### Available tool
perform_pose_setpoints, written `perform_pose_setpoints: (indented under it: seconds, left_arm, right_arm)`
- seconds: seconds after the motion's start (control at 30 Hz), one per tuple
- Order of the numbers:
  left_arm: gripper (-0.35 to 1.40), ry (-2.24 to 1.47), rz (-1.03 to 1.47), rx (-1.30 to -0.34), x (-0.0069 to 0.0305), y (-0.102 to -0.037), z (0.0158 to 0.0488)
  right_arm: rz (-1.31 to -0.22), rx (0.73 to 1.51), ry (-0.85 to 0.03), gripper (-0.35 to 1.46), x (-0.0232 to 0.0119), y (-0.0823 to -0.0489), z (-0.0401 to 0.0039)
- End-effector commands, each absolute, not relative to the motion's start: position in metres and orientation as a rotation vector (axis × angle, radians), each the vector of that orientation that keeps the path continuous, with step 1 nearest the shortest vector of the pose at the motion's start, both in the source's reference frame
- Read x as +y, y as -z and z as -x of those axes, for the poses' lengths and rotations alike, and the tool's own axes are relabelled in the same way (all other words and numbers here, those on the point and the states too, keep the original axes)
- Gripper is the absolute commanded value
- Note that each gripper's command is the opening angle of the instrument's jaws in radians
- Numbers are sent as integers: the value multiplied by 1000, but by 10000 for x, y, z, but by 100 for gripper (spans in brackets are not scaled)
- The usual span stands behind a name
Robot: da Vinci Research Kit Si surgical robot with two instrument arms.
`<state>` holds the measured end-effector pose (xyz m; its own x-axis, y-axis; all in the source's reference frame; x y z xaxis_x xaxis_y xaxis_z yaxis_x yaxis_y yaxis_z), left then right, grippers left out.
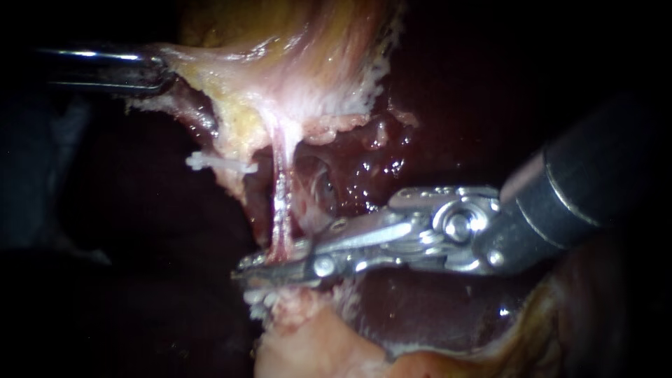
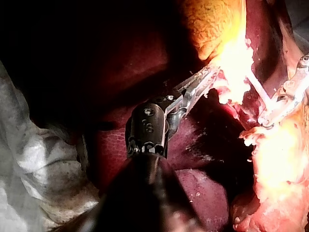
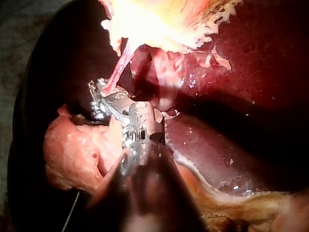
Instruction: Going back second clip right tube
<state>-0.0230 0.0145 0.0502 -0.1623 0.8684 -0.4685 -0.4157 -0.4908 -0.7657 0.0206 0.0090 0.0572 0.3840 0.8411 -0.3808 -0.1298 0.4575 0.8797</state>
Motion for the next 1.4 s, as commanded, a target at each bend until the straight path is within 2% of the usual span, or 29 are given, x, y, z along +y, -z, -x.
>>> perform_pose_setpoints:
  seconds: [0.03, 0.07, 0.17, 0.23, 0.3, 0.37, 0.5, 0.7, 0.93, 1.1, 1.4]
  left_arm:
    - [-35, -1794, 1169, -596, 145, -501, 230]
    - [-35, -1794, 1169, -596, 145, -501, 230]
    - [-35, -1794, 1169, -596, 145, -501, 230]
    - [-35, -1794, 1169, -596, 145, -501, 230]
    - [-35, -1794, 1169, -596, 145, -501, 230]
    - [-35, -1794, 1169, -596, 145, -501, 230]
    - [-35, -1794, 1169, -596, 145, -501, 230]
    - [-35, -1794, 1169, -595, 145, -501, 230]
    - [-35, -1795, 1169, -595, 145, -501, 230]
    - [-35, -1795, 1169, -595, 145, -501, 230]
    - [-35, -1795, 1169, -596, 145, -501, 230]
  right_arm:
    - [-909, 979, -746, -35, 90, -573, -206]
    - [-919, 990, -741, -29, 89, -574, -207]
    - [-932, 1028, -739, 19, 86, -580, -208]
    - [-932, 1040, -740, 38, 85, -584, -209]
    - [-929, 1043, -740, 45, 84, -590, -210]
    - [-929, 1042, -744, 48, 83, -597, -212]
    - [-893, 1062, -697, 49, 83, -609, -210]
    - [-754, 1096, -592, 49, 85, -623, -205]
    - [-630, 1111, -480, 49, 84, -626, -185]
    - [-583, 1124, -435, 49, 85, -625, -163]
    - [-564, 1131, -406, 50, 90, -621, -131]
